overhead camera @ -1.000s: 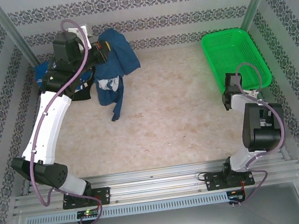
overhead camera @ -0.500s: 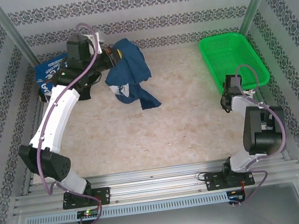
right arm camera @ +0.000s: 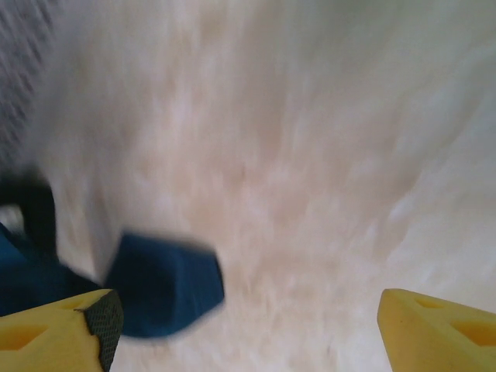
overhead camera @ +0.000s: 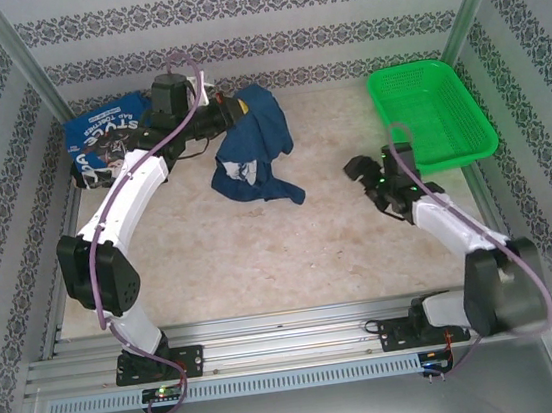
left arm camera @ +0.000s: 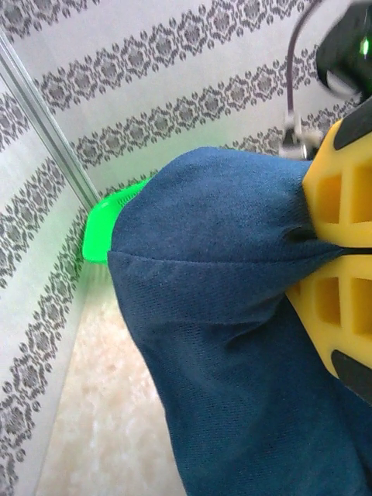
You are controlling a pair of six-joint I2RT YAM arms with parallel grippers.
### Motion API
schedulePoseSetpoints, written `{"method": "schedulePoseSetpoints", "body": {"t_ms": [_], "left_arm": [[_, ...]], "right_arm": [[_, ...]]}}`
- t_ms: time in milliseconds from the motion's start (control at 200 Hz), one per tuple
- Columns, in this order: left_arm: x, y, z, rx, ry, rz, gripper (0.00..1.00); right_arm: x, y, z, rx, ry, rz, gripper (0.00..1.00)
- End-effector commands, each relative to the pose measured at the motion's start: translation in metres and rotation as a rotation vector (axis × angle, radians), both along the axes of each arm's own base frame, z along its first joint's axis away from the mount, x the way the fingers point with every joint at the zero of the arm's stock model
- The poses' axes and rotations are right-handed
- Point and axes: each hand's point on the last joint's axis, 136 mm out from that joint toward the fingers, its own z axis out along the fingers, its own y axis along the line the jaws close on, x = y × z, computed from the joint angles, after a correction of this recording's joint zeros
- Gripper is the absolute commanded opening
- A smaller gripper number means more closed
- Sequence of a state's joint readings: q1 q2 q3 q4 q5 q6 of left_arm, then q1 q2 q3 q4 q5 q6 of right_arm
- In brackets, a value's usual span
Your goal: Fold and stack the t-shirts
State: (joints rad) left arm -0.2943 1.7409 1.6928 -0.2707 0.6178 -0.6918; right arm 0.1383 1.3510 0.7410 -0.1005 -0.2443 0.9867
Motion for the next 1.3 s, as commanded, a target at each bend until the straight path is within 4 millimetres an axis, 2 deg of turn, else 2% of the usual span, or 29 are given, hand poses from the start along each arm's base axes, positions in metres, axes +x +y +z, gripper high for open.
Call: {"method": "schedulePoseSetpoints", "body": {"t_ms": [0, 115, 185, 365, 470, 545, 615, 659, 704, 789, 859, 914, 1024, 1064, 1144, 1229, 1294], "left_arm": [[-0.001, -0.006, 0.022, -0.061, -0.072, -0.018, 0.00], [-0.004, -0.001, 0.016, -0.046, -0.069, -0.006, 0.00], [-0.007, 0.002, 0.012, -0.040, -0.066, 0.009, 0.00], [-0.016, 0.007, 0.004, -0.054, -0.066, 0.030, 0.00], [-0.022, 0.011, -0.004, -0.043, -0.056, 0.042, 0.00], [-0.026, 0.014, -0.011, -0.037, -0.048, 0.051, 0.00], [-0.029, 0.017, -0.015, -0.036, -0.044, 0.057, 0.00], [-0.031, 0.017, -0.017, -0.040, -0.048, 0.056, 0.00], [-0.033, 0.017, -0.018, -0.047, -0.050, 0.053, 0.00], [-0.035, 0.020, -0.023, -0.065, -0.062, 0.043, 0.00], [-0.036, 0.028, -0.024, -0.079, -0.086, 0.046, 0.00], [-0.035, 0.039, -0.022, -0.076, -0.115, 0.062, 0.00], [-0.027, 0.064, -0.004, -0.066, -0.200, 0.087, 0.00], [-0.024, 0.072, 0.010, -0.073, -0.254, 0.086, 0.00], [-0.022, 0.087, 0.050, -0.091, -0.410, 0.078, 0.02], [-0.023, 0.112, 0.084, -0.103, -0.566, 0.116, 0.25], [-0.021, 0.139, 0.080, -0.103, -0.576, 0.196, 0.34]], "right_arm": [[-0.018, 0.059, -0.029, 0.151, 0.122, 0.255, 0.84], [-0.002, 0.104, -0.031, 0.226, 0.157, 0.323, 0.83], [0.008, 0.119, -0.038, 0.247, 0.197, 0.303, 0.83], [0.033, 0.124, -0.063, 0.330, 0.226, 0.153, 0.80], [0.043, 0.120, -0.069, 0.318, 0.218, 0.097, 0.80], [0.047, 0.124, -0.080, 0.329, 0.255, 0.088, 0.78], [0.050, 0.119, -0.092, 0.314, 0.275, 0.040, 0.76], [0.052, 0.117, -0.101, 0.305, 0.288, 0.016, 0.72], [0.058, 0.115, -0.107, 0.306, 0.296, 0.003, 0.62], [0.074, 0.108, -0.105, 0.319, 0.252, -0.031, 0.31], [0.095, 0.097, -0.083, 0.328, 0.170, -0.048, 0.10], [0.111, 0.088, -0.057, 0.322, 0.093, -0.039, 0.00], [0.140, 0.062, 0.011, 0.309, -0.081, -0.018, 0.00], [0.149, 0.051, 0.037, 0.314, -0.144, -0.015, 0.00], [0.164, 0.030, 0.098, 0.319, -0.281, -0.007, 0.00], [0.166, 0.012, 0.155, 0.298, -0.399, 0.019, 0.00], [0.158, 0.003, 0.180, 0.267, -0.443, 0.047, 0.00]]}}
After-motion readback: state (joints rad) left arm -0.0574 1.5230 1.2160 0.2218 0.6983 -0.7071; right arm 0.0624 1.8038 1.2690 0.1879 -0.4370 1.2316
